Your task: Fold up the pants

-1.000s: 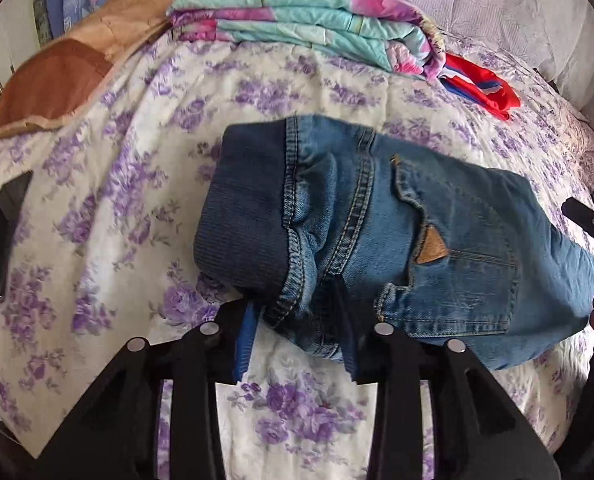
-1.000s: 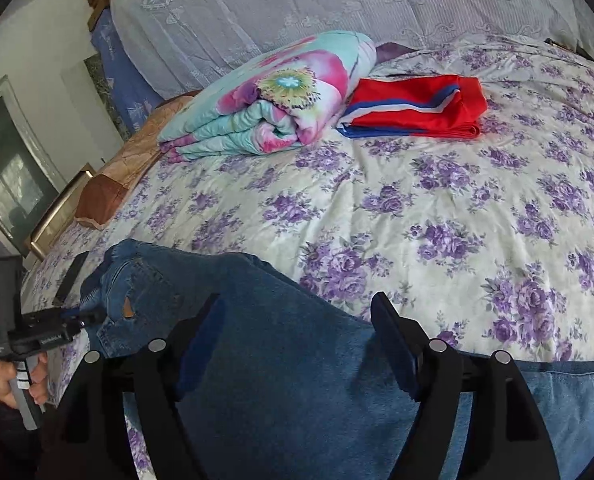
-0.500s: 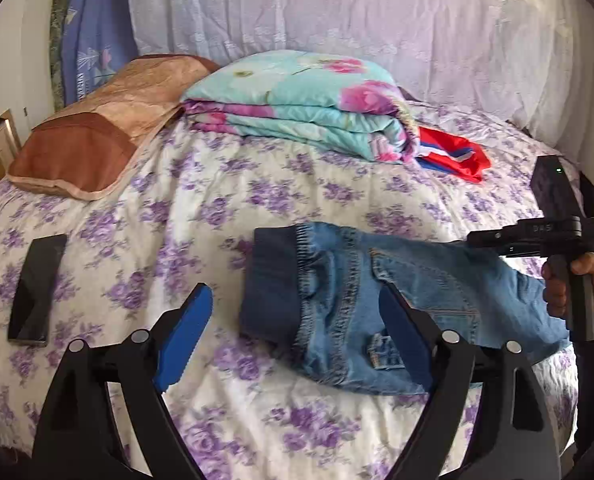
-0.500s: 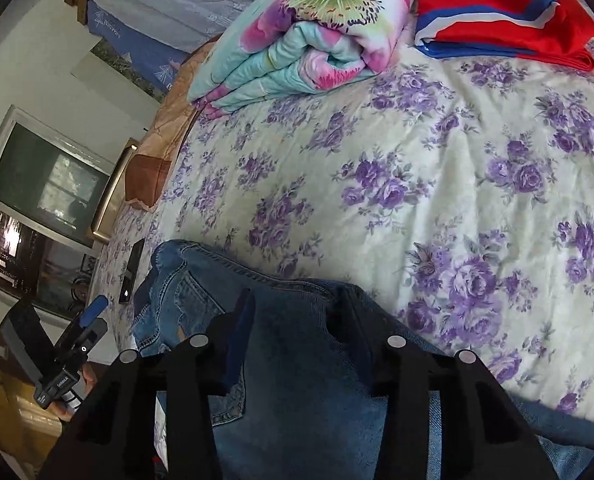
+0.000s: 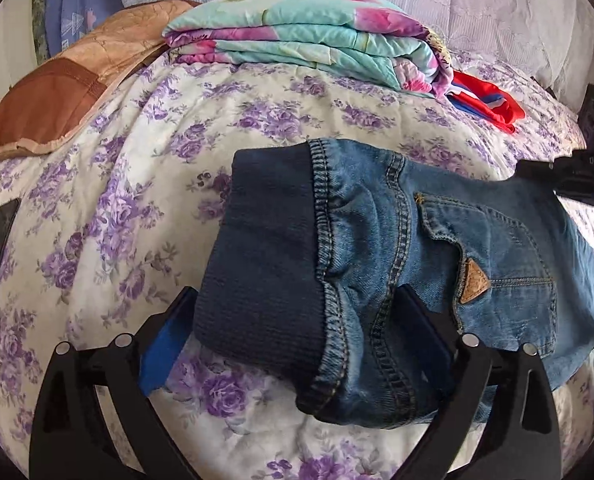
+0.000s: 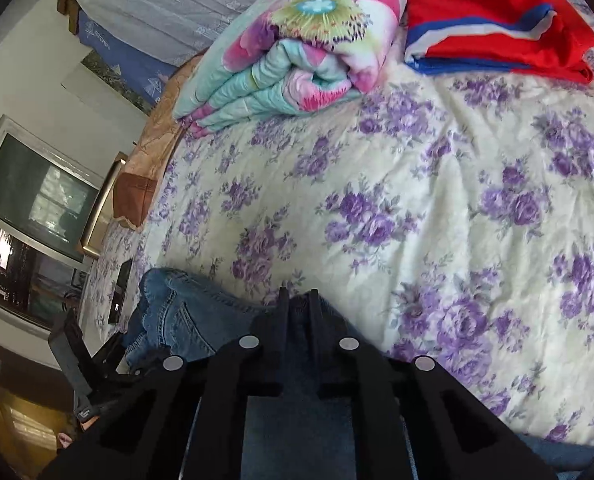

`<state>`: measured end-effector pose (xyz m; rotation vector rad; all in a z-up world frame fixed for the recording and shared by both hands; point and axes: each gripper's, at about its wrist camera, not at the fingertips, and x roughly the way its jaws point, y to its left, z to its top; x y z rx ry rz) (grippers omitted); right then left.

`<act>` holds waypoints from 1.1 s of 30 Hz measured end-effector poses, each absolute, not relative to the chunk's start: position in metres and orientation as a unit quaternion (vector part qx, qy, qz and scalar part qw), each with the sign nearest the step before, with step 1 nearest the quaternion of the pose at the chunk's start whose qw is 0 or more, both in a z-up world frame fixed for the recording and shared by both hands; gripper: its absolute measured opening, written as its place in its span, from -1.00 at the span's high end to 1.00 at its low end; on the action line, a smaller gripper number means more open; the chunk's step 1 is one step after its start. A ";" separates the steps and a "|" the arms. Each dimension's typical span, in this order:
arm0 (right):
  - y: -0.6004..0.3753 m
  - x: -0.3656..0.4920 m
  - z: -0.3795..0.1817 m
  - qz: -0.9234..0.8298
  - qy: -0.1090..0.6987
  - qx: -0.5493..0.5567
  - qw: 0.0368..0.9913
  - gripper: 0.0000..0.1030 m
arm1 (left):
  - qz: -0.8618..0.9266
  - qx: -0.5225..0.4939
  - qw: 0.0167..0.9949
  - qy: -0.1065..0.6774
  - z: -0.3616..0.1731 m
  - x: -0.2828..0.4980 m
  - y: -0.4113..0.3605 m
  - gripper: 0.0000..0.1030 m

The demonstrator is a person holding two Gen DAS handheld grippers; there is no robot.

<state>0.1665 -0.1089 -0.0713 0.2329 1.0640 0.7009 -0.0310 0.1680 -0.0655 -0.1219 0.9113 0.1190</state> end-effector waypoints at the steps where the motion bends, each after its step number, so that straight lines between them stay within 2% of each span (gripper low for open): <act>1: -0.109 0.172 -0.081 0.296 0.505 0.091 0.806 1.00 | 0.064 -0.047 0.895 0.438 -0.066 -0.031 0.165 -0.92; 3: -0.108 0.180 -0.110 0.274 0.547 0.096 0.785 1.00 | 0.064 -0.050 0.894 0.441 -0.065 -0.029 0.166 -0.92; 7: -0.136 0.159 -0.074 0.270 0.481 0.109 0.827 0.92 | 0.073 -0.043 0.898 0.431 -0.047 -0.038 0.167 -0.92; 11: -0.126 0.100 -0.026 0.301 0.395 -0.012 0.868 0.91 | 0.066 -0.034 0.927 0.369 -0.012 -0.054 0.154 -0.91; 13: -0.110 0.085 -0.034 0.335 0.412 -0.037 0.846 0.94 | 0.032 -0.037 0.938 0.344 -0.001 -0.056 0.142 -0.91; 15: -0.098 0.096 -0.066 0.289 0.457 -0.065 0.839 0.92 | 0.021 -0.037 0.936 0.349 -0.005 -0.048 0.130 -0.91; 17: -0.108 0.114 -0.099 0.279 0.499 -0.026 0.820 1.00 | 0.032 -0.035 0.918 0.393 -0.026 -0.029 0.125 -0.91; 19: -0.129 0.107 -0.090 0.275 0.493 0.010 0.825 0.99 | 0.083 -0.005 0.898 0.433 -0.046 -0.014 0.123 -0.91; 21: -0.154 0.083 -0.063 0.249 0.456 0.003 0.855 0.46 | 0.119 0.025 0.896 0.427 -0.050 -0.016 0.118 -0.92; 22: -0.174 0.066 -0.050 0.243 0.428 0.014 0.870 -0.43 | 0.125 0.028 0.898 0.420 -0.045 -0.020 0.115 -0.92; 23: -0.201 0.046 -0.035 0.239 0.392 0.034 0.887 -0.75 | 0.127 0.028 0.901 0.413 -0.039 -0.024 0.112 -0.92; 26: -0.296 -0.006 -0.010 0.165 0.334 0.078 0.925 -0.75 | 0.115 0.025 0.928 0.352 -0.011 -0.044 0.104 -0.92; 29: -0.407 -0.043 -0.015 0.042 0.329 0.178 0.927 -0.76 | 0.068 0.016 0.950 0.305 0.016 -0.061 0.091 -0.92; 33: -0.490 -0.081 -0.049 -0.042 0.361 0.249 0.898 -0.76 | -0.057 -0.051 0.939 0.335 0.019 -0.055 0.078 -0.92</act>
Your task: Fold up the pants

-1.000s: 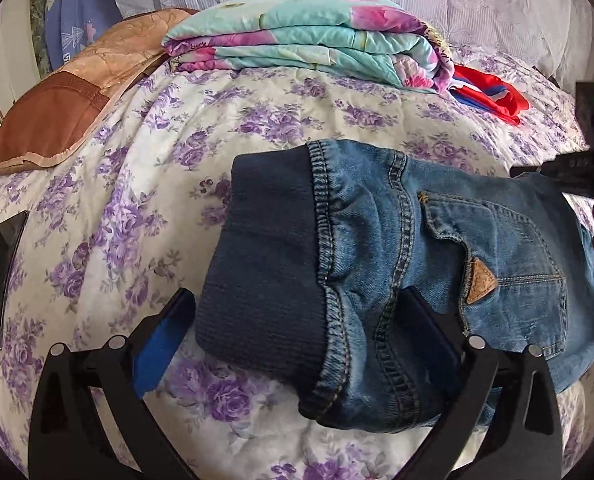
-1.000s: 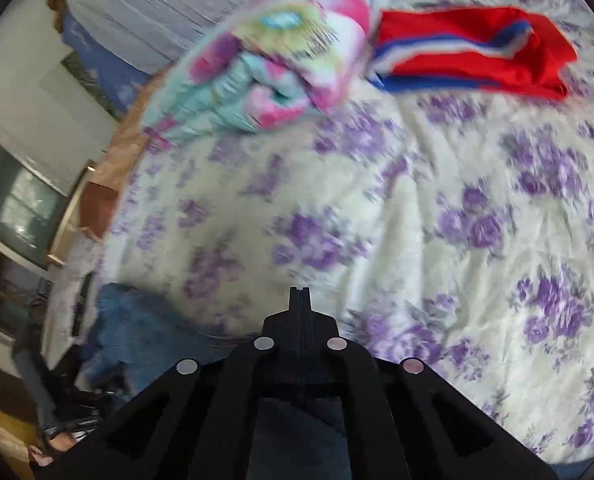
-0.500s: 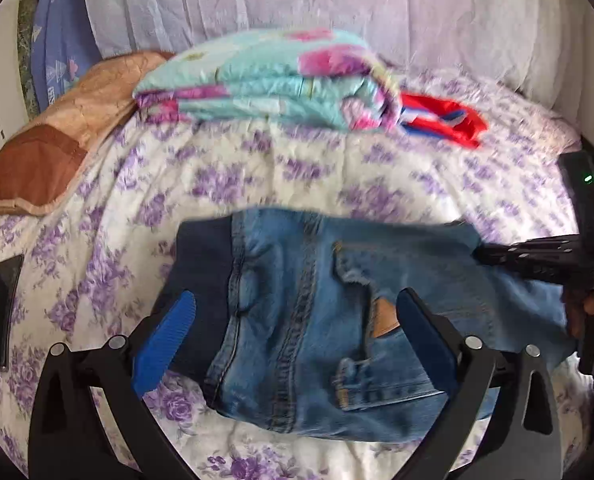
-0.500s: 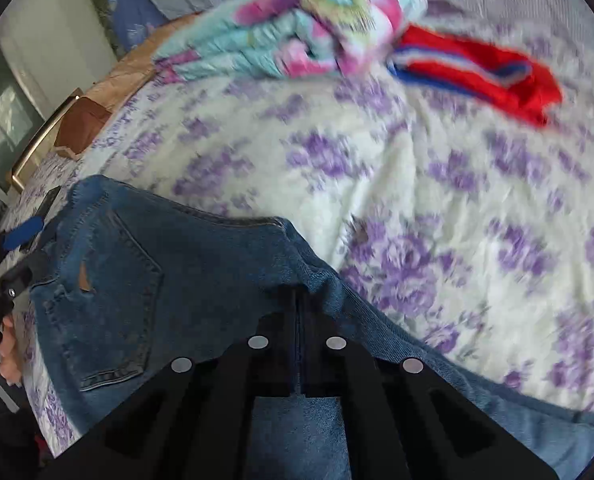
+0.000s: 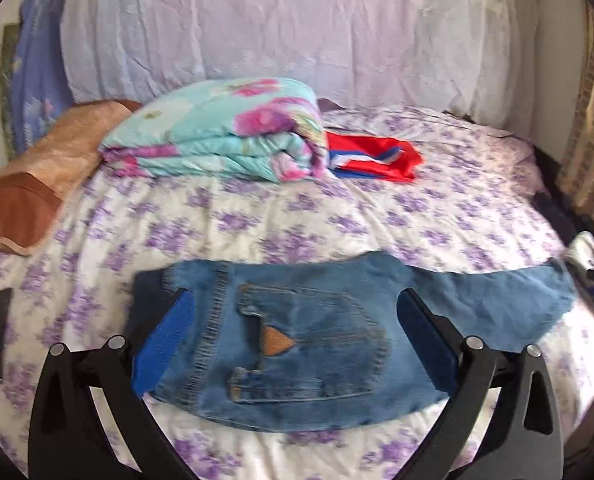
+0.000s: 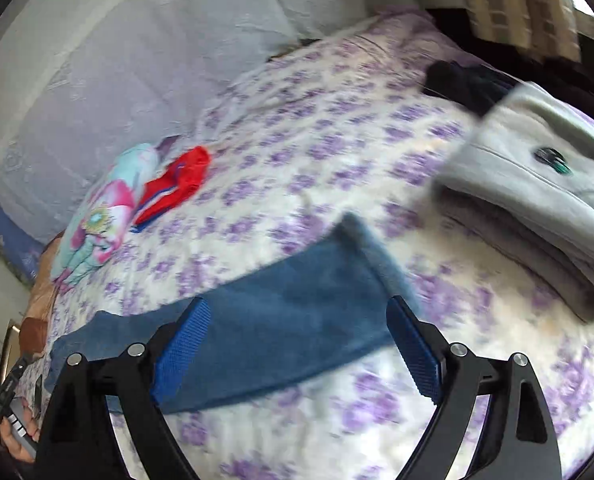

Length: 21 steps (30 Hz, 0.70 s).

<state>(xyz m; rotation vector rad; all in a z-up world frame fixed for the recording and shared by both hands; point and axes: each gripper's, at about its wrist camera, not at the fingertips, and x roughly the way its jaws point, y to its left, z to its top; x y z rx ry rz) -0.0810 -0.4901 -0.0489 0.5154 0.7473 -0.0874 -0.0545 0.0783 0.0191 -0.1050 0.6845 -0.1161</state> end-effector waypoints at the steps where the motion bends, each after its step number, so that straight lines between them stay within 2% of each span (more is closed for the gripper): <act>1: -0.500 -0.085 -0.059 -0.041 0.366 0.281 0.886 -0.76 | -0.066 -0.063 0.931 0.353 0.013 -0.048 0.075 -0.92; 7: -0.495 -0.059 -0.105 -0.004 0.396 0.372 0.840 -0.71 | 0.015 -0.068 0.883 0.463 -0.049 -0.019 0.074 -0.91; 10: -0.491 -0.039 -0.115 -0.022 0.392 0.384 0.836 -0.64 | 0.014 -0.037 0.895 0.444 -0.054 -0.031 0.070 -0.91; 12: -0.491 -0.033 -0.113 -0.039 0.374 0.380 0.845 -0.44 | 0.013 -0.032 0.895 0.445 -0.054 -0.033 0.069 -0.91; 14: -0.497 -0.029 -0.120 -0.051 0.369 0.397 0.839 0.38 | 0.007 -0.033 0.896 0.443 -0.053 -0.033 0.070 -0.91; 17: -0.497 -0.032 -0.119 -0.044 0.363 0.409 0.836 0.58 | -0.003 -0.036 0.896 0.442 -0.054 -0.031 0.071 -0.92; 19: -0.478 -0.037 -0.086 -0.056 0.351 0.348 0.868 0.67 | -0.002 -0.029 0.895 0.445 -0.056 -0.030 0.070 -0.92; 21: -0.440 -0.038 -0.040 -0.046 0.329 0.255 0.908 0.67 | 0.000 -0.030 0.892 0.451 -0.054 -0.029 0.069 -0.91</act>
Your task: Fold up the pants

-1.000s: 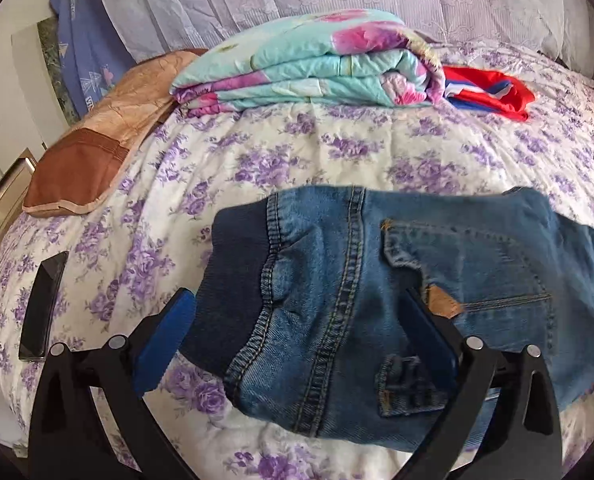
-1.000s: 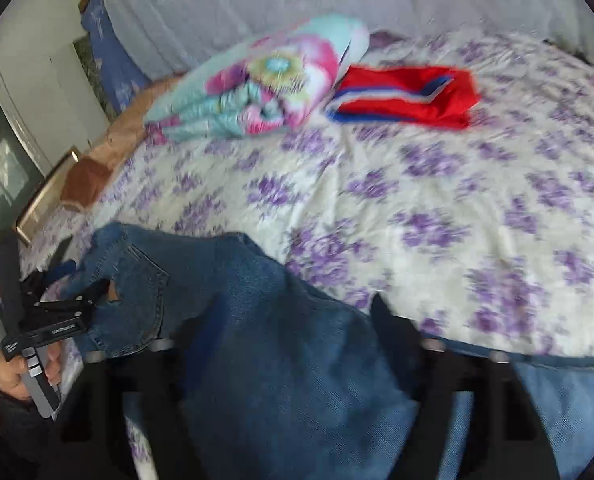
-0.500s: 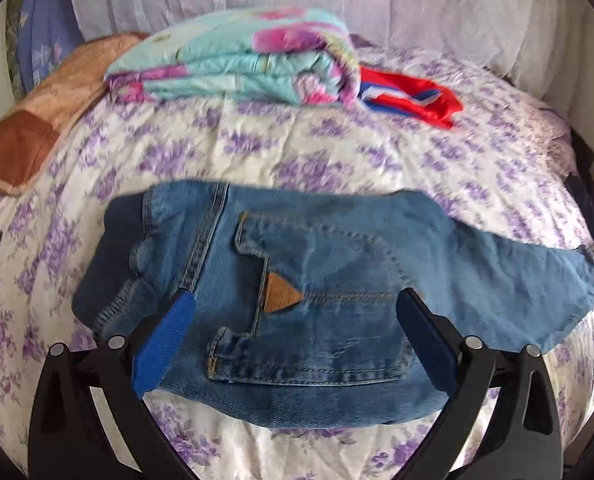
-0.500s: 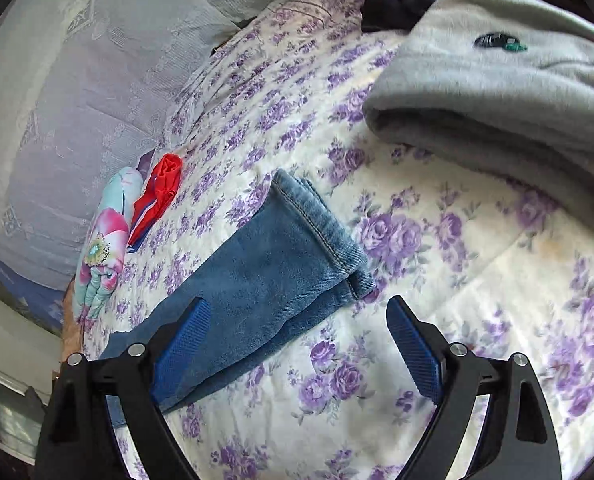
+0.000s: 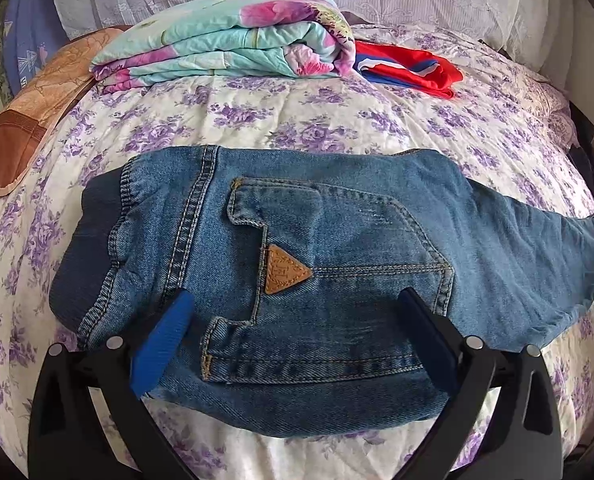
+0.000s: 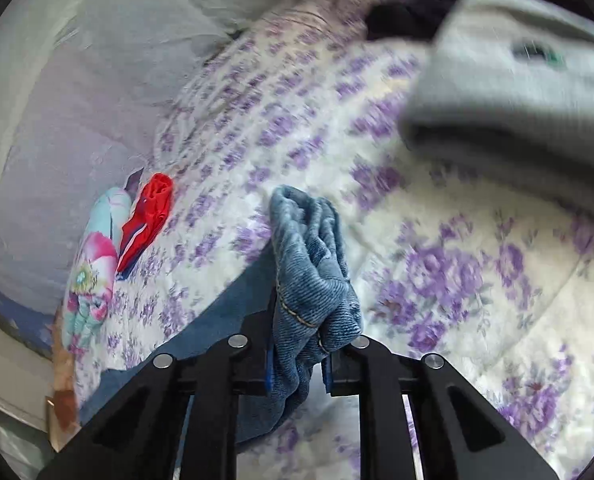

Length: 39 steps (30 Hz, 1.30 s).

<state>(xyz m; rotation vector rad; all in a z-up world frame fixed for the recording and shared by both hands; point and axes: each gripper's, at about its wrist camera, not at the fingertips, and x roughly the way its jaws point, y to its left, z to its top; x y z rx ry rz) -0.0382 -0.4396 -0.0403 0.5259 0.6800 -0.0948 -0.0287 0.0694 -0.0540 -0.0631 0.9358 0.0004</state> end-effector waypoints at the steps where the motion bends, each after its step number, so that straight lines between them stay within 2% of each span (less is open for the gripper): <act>1: -0.415 -0.038 -0.020 -0.031 0.323 0.212 0.922 0.67 | -0.002 -0.036 0.890 0.455 -0.053 -0.028 0.071 -0.91; 4: -0.334 -0.032 0.015 0.046 0.326 0.104 0.939 0.64 | -0.022 -0.072 0.891 0.448 -0.042 -0.035 0.080 -0.91; 7: -0.255 -0.023 0.002 0.121 0.357 0.034 0.925 0.50 | -0.025 -0.100 0.898 0.428 -0.032 -0.049 0.093 -0.91; 9: -0.210 -0.010 -0.031 0.155 0.407 -0.010 0.900 0.23 | -0.045 -0.114 0.897 0.425 -0.030 -0.056 0.098 -0.91; 10: -0.193 -0.004 -0.051 0.167 0.437 -0.026 0.884 -0.09 | -0.050 -0.116 0.896 0.426 -0.030 -0.058 0.099 -0.91; 11: -0.179 0.002 -0.072 0.183 0.471 -0.032 0.862 -0.29 | -0.052 -0.115 0.895 0.428 -0.031 -0.060 0.099 -0.91; 13: -0.170 0.000 -0.083 0.187 0.482 -0.037 0.855 -0.38 | -0.052 -0.101 0.896 0.429 -0.030 -0.063 0.095 -0.91; 17: -0.215 -0.004 -0.041 0.271 0.455 0.100 0.843 -0.35 | -0.049 -0.085 0.901 0.422 -0.022 -0.069 0.091 -0.91; 19: -0.234 -0.007 -0.018 0.240 0.413 0.093 0.874 -0.35 | -0.049 -0.092 0.904 0.415 -0.016 -0.070 0.093 -0.91; 21: -0.244 0.001 -0.011 0.201 0.402 0.073 0.891 -0.18 | -0.049 -0.102 0.905 0.410 -0.012 -0.069 0.094 -0.91; 23: -0.242 0.018 -0.023 0.195 0.429 0.068 0.879 0.28 | -0.041 -0.105 0.904 0.412 -0.011 -0.066 0.093 -0.91; 30: -0.209 0.075 -0.088 0.162 0.462 0.018 0.872 0.40 | -0.030 -0.064 0.905 0.420 -0.012 -0.063 0.073 -0.91; 33: -0.221 0.069 -0.072 0.175 0.478 0.048 0.859 0.36 | -0.028 -0.052 0.907 0.418 -0.007 -0.068 0.076 -0.91; 35: -0.236 0.047 -0.054 0.194 0.449 0.071 0.869 -0.10 | -0.026 -0.060 0.912 0.406 -0.001 -0.076 0.088 -0.91; 37: -0.246 0.016 -0.044 0.204 0.413 0.051 0.886 -0.27 | -0.023 -0.078 0.916 0.393 0.006 -0.086 0.105 -0.91; 39: -0.253 -0.008 -0.055 0.216 0.418 0.038 0.882 -0.27 | -0.012 -0.097 0.914 0.393 0.009 -0.091 0.125 -0.91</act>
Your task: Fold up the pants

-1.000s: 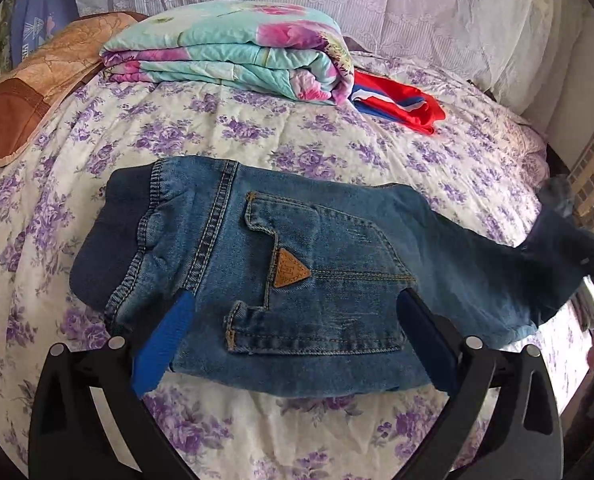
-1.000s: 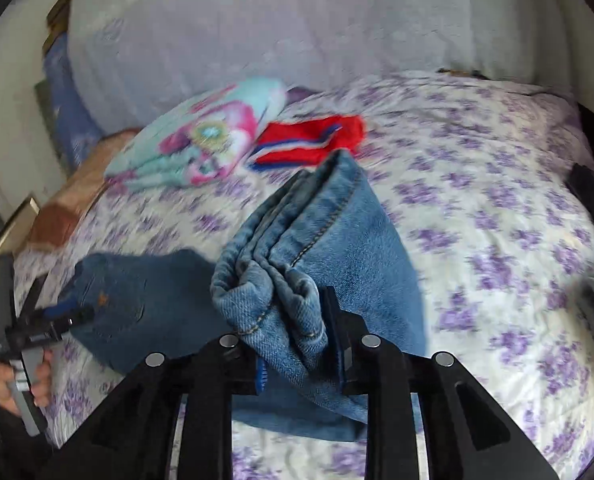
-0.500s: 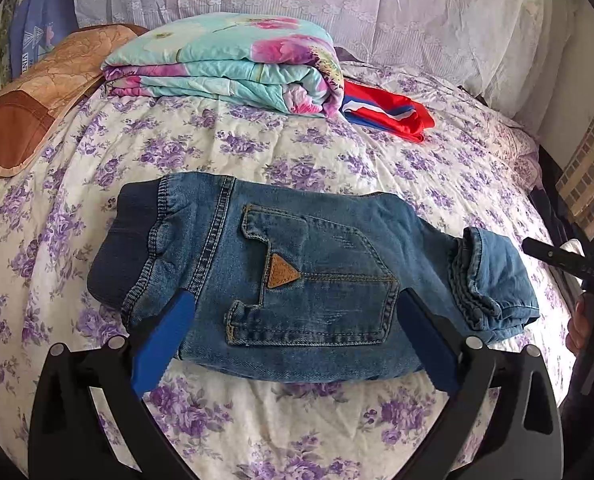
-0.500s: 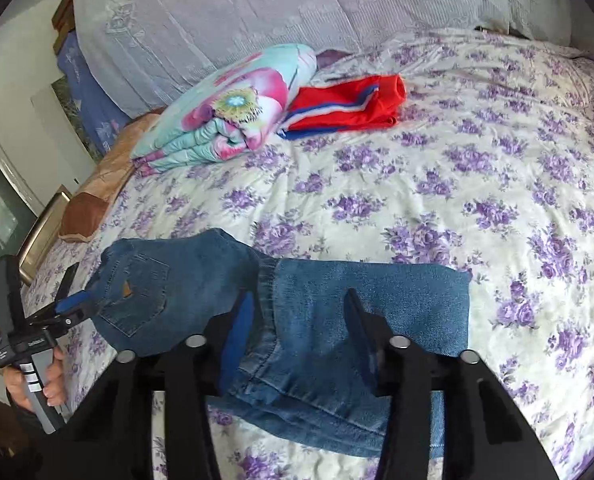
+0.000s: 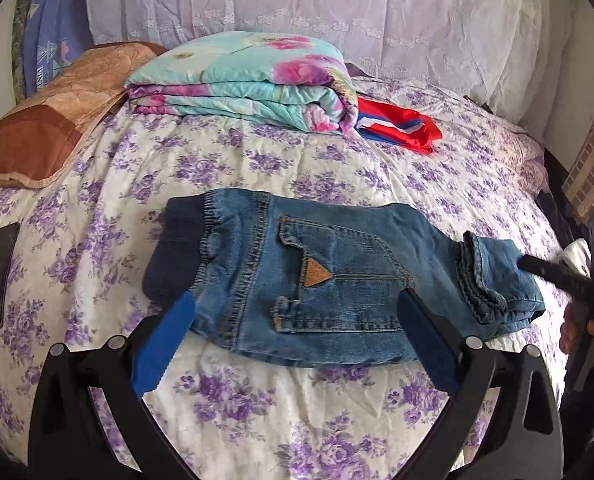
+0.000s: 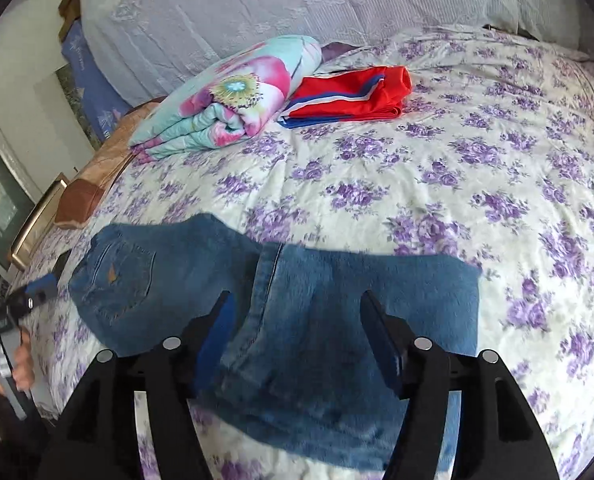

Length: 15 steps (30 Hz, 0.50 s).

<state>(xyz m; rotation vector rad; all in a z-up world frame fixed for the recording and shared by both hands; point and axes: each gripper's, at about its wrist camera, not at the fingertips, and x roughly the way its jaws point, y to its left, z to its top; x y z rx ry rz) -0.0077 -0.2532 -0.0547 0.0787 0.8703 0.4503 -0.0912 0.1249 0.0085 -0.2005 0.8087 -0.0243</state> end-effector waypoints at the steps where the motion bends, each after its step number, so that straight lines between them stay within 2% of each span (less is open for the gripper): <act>1: -0.255 -0.014 -0.066 0.222 0.428 0.033 0.875 -0.27 | 0.000 -0.106 0.913 0.395 0.008 -0.092 0.133 -0.91; 3: -0.251 -0.019 -0.094 0.213 0.438 0.002 0.874 -0.28 | 0.024 -0.120 0.909 0.398 0.006 -0.092 0.148 -0.91; 4: -0.246 -0.023 -0.100 0.211 0.417 -0.022 0.884 -0.29 | 0.030 -0.126 0.907 0.402 0.003 -0.090 0.154 -0.91; 6: -0.237 -0.029 -0.092 0.206 0.412 -0.053 0.886 -0.34 | 0.039 -0.138 0.900 0.412 -0.002 -0.086 0.162 -0.91; 10: -0.254 -0.036 -0.061 0.243 0.383 0.021 0.891 -0.35 | 0.035 -0.195 0.875 0.442 -0.022 -0.078 0.174 -0.91; 13: -0.273 -0.045 -0.047 0.233 0.349 0.054 0.906 -0.49 | 0.017 -0.237 0.856 0.459 -0.036 -0.074 0.178 -0.91; 15: -0.285 -0.048 -0.046 0.225 0.345 0.072 0.908 -0.49 | 0.000 -0.257 0.844 0.471 -0.043 -0.070 0.177 -0.91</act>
